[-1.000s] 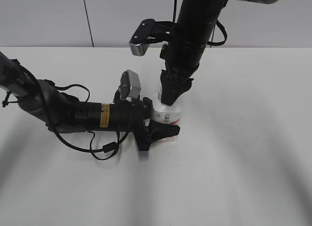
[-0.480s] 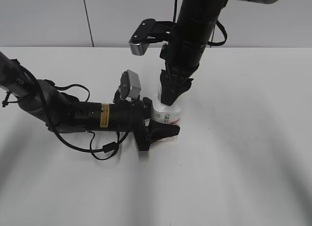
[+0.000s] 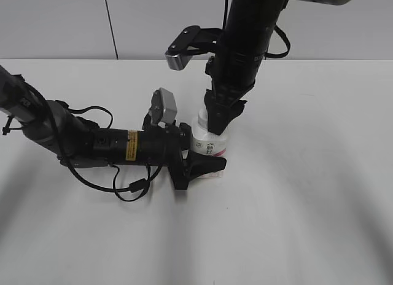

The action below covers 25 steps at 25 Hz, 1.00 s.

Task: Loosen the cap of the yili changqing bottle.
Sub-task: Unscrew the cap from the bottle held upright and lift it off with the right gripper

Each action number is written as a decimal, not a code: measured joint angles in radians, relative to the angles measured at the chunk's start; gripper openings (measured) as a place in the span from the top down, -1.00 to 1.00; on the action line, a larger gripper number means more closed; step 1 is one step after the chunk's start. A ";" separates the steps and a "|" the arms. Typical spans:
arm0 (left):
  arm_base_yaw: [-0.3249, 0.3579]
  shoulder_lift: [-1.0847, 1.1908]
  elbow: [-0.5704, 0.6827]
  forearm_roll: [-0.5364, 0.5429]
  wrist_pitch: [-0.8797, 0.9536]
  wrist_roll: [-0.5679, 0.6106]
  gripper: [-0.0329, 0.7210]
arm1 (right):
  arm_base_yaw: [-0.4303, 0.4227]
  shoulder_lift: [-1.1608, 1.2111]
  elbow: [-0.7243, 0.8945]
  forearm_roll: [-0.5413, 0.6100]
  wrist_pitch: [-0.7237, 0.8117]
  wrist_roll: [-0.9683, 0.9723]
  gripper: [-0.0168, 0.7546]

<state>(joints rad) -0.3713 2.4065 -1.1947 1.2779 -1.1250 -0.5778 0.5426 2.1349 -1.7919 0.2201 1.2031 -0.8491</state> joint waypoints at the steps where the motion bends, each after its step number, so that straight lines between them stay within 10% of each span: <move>1: 0.000 0.000 0.000 0.000 0.000 -0.003 -0.22 | 0.000 0.000 -0.004 -0.006 0.006 0.013 -0.17; 13: 0.000 0.000 0.000 -0.002 -0.001 -0.013 -0.22 | -0.003 0.000 -0.107 0.004 0.024 0.174 -0.21; 25: 0.000 0.000 0.000 -0.001 0.003 -0.012 -0.22 | -0.004 0.000 -0.119 -0.037 0.023 0.745 -0.21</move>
<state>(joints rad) -0.3713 2.4065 -1.1947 1.2766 -1.1221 -0.5900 0.5382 2.1349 -1.9111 0.1829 1.2266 -0.1045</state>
